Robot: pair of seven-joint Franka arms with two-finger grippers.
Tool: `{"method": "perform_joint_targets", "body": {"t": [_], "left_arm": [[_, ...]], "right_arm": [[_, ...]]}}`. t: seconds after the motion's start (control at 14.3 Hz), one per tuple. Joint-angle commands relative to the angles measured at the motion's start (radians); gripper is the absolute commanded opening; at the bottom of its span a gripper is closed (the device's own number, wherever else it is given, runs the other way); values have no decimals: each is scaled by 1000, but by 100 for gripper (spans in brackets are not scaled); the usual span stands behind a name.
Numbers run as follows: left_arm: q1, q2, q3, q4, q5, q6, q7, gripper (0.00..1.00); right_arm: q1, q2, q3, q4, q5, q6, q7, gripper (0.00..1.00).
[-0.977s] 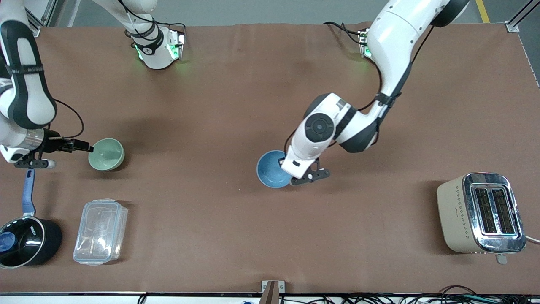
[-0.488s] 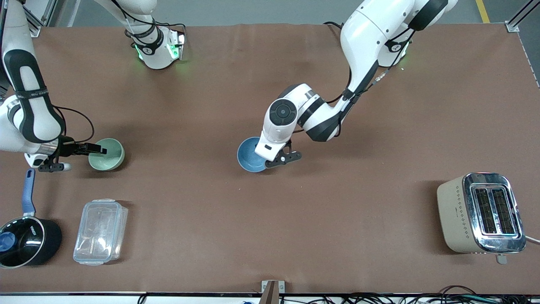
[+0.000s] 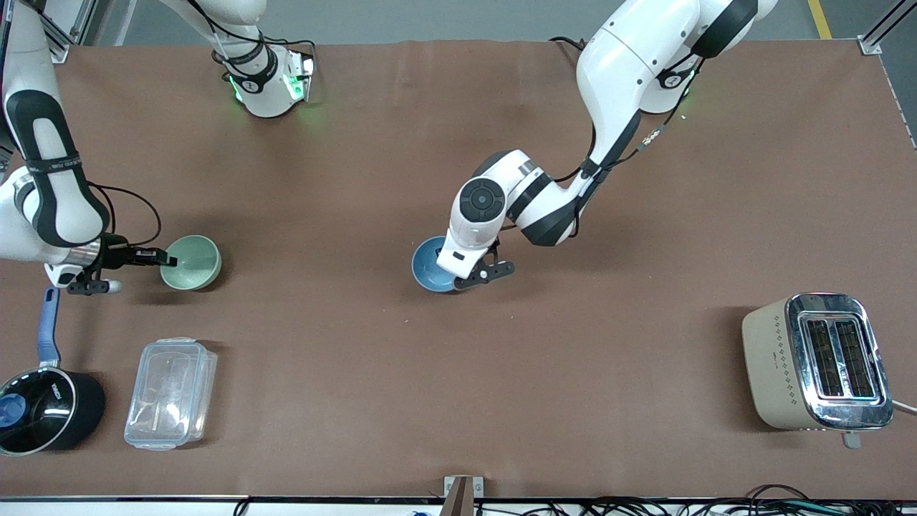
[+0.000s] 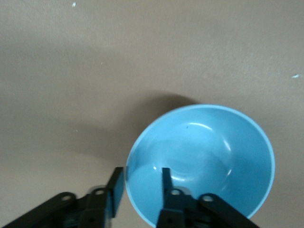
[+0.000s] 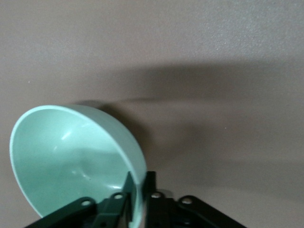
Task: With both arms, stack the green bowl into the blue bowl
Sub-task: 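Release the blue bowl and raise the left gripper away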
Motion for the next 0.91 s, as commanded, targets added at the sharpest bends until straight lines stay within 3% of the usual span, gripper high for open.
{"method": "perform_joint_targets", "body": {"t": [0.0,0.35,0.56,0.84], "left_arm": [[10,-51,15,17,53,-15,-4,100],[128,-216,49,17,174,-136,49,100],[233,-321,49,17,174,-216,182,100],[370,-434,43,19,162,-293,451,100]], "right_arm": [[-22,6,14,19,23,-14,-31,1],[-25,23,16,36,23,-16,-51,2],[-36,52,16,42,29,-13,-73,2],[-9,77,25,53,160,-51,-122,0]]}}
